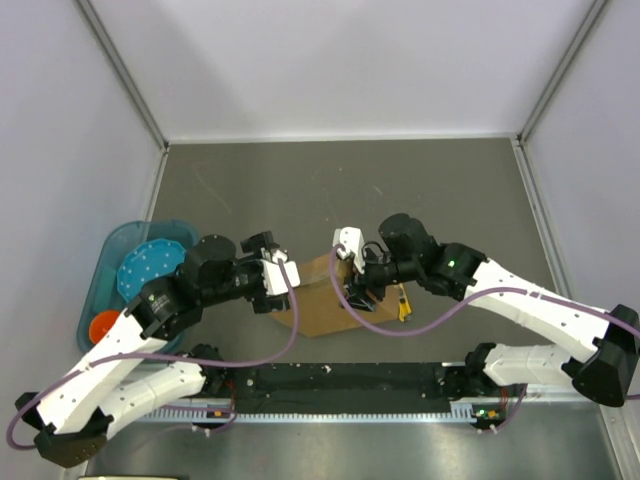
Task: Unpack the express box
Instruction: Open the express box at the center of the board.
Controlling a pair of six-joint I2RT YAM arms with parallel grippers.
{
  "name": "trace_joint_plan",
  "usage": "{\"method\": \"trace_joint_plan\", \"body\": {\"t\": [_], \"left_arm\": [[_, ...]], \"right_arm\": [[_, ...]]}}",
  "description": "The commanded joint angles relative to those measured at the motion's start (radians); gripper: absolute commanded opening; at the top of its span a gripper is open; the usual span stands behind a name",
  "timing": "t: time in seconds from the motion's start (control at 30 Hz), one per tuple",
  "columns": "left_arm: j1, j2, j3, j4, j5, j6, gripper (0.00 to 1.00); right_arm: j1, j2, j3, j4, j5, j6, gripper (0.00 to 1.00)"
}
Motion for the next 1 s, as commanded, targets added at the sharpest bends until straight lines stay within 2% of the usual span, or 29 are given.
{"method": "trace_joint_plan", "body": {"t": [0.0,0.13,0.27,0.53,0.57,0.6,0.67,0.7,0.77,0.97], "left_arm": [[-0.008,0.001,-0.005,0.066,0.067,-0.013,0.99],[-0.011,-0.017,-0.015,0.059,0.075,-0.026,0.99],[-0.021,-0.065,-0.092,0.086,0.026,-0.036,0.99],[-0.043,-0.062,-0.181,0.177,-0.080,-0.045,0.98],[-0.052,-0.068,-0.192,0.186,-0.084,-0.048,0.94],[-0.055,-0.068,-0.196,0.198,-0.087,-0.052,0.77],[-0.069,-0.060,-0.201,0.201,-0.101,-0.067,0.54],[-0.069,-0.054,-0.199,0.201,-0.103,-0.073,0.33],[-0.069,-0.047,-0.196,0.195,-0.101,-0.091,0.29],[-0.070,-0.043,-0.193,0.189,-0.091,-0.125,0.34]], "right_arm": [[0.004,0.017,0.034,0.003,-0.008,-0.001,0.00],[0.004,0.030,0.048,0.001,0.004,0.004,0.00],[0.004,0.051,0.068,0.003,0.010,0.013,0.00],[0.004,0.071,0.086,0.006,0.001,0.027,0.00],[0.004,0.071,0.088,0.006,0.001,0.028,0.00],[0.004,0.073,0.088,0.007,0.002,0.031,0.00],[0.004,0.074,0.091,0.011,0.002,0.030,0.00],[0.006,0.077,0.091,0.009,0.004,0.028,0.00],[0.004,0.077,0.092,0.012,0.001,0.028,0.00],[0.004,0.077,0.095,0.012,-0.001,0.025,0.00]]}}
